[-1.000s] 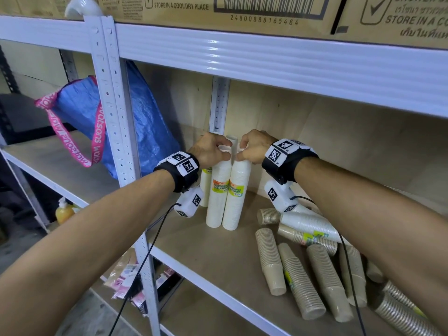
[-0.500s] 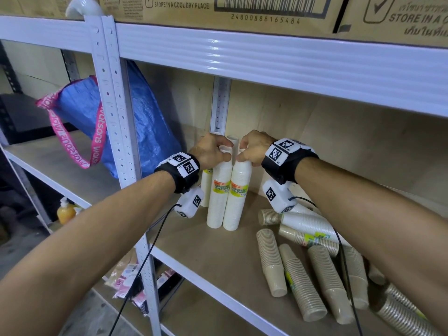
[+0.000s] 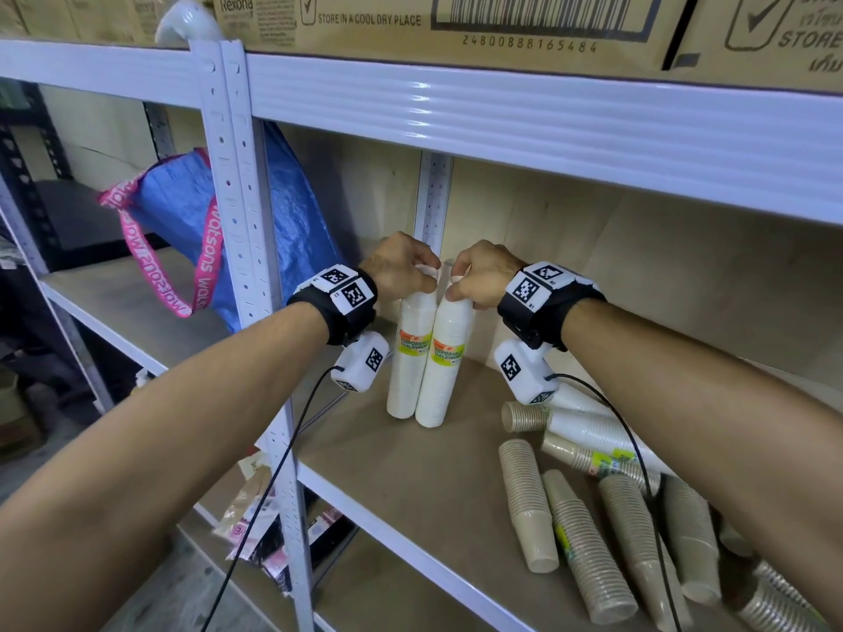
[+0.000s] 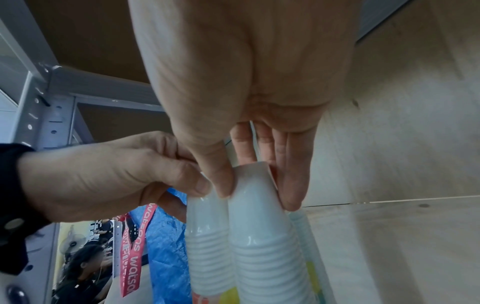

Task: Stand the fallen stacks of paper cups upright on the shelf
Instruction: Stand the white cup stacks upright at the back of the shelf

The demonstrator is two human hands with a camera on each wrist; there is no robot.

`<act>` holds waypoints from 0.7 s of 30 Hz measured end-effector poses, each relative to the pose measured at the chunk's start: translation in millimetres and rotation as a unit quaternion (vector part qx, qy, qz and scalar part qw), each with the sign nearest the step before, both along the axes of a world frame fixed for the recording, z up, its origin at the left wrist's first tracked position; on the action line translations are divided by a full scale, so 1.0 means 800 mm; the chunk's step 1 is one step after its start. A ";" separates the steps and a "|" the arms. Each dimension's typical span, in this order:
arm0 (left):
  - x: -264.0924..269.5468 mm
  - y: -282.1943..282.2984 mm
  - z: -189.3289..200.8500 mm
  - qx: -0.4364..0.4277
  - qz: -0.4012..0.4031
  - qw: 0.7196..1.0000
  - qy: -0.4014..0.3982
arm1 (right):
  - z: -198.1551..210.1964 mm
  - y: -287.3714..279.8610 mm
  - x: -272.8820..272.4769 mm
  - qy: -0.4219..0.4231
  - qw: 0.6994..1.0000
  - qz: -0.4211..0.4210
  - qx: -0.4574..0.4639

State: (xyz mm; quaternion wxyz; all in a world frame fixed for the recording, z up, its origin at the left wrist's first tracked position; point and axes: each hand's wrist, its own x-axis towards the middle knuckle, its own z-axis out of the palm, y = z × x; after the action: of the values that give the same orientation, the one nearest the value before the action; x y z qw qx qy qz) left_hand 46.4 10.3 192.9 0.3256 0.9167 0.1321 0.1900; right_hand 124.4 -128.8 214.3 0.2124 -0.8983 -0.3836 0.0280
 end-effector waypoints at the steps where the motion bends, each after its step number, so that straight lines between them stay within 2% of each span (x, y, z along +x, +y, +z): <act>1: -0.002 0.003 0.001 -0.003 0.003 1.000 0.000 | 0.000 0.004 -0.001 0.000 1.000 0.001 0.002; 13: -0.013 0.029 -0.011 -0.010 0.025 1.000 0.001 | -0.013 0.037 0.001 0.011 1.000 0.015 0.016; 21: -0.008 0.031 -0.009 0.008 -0.006 1.000 0.017 | -0.018 0.037 0.014 0.018 0.999 0.016 0.025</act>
State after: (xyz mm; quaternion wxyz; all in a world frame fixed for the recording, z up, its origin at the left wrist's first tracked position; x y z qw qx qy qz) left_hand 40.2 35.4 185.6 0.3175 0.9231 0.1302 0.1737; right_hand 135.7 -99.2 200.2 0.2411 -0.8858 -0.3948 0.0384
